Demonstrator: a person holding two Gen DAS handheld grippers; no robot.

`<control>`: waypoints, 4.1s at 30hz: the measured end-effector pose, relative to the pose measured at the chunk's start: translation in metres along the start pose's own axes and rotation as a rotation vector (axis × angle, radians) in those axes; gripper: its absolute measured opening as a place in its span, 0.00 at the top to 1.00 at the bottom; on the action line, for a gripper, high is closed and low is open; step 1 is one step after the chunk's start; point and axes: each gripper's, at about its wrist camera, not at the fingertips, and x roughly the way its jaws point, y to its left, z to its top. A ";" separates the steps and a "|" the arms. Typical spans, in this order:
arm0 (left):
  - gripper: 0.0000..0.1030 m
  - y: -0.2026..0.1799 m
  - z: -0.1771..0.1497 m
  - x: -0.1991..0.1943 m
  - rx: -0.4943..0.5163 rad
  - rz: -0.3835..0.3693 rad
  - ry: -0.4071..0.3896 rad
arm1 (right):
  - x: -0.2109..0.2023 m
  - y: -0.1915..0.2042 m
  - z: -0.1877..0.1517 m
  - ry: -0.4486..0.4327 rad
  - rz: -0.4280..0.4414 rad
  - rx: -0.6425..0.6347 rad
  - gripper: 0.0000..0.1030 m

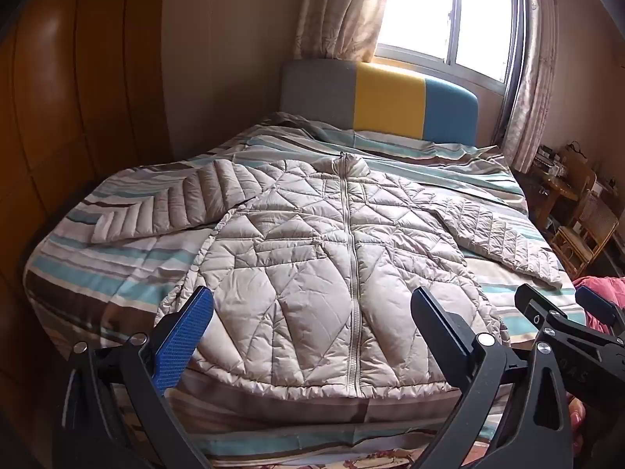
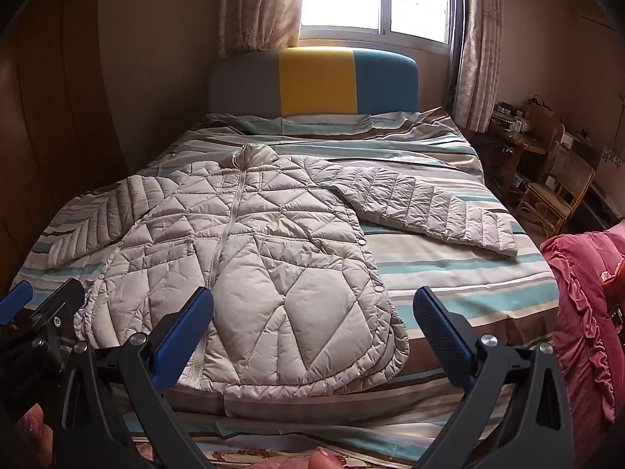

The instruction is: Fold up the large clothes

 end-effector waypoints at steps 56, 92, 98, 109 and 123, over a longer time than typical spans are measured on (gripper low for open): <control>0.03 0.001 -0.005 0.002 -0.033 -0.022 0.022 | 0.005 0.000 -0.001 0.025 0.017 0.005 0.02; 0.03 0.014 -0.005 0.052 -0.076 0.064 0.139 | 0.054 -0.024 0.001 0.097 0.003 0.063 0.02; 0.03 0.018 0.000 0.086 -0.063 0.152 0.154 | 0.091 -0.045 0.007 0.078 -0.083 0.070 0.02; 0.03 0.034 0.009 0.176 -0.079 0.071 0.247 | 0.179 -0.110 0.014 0.047 -0.042 0.146 0.02; 0.03 0.079 0.039 0.302 0.031 0.288 0.159 | 0.264 -0.245 0.023 0.099 -0.367 0.446 0.02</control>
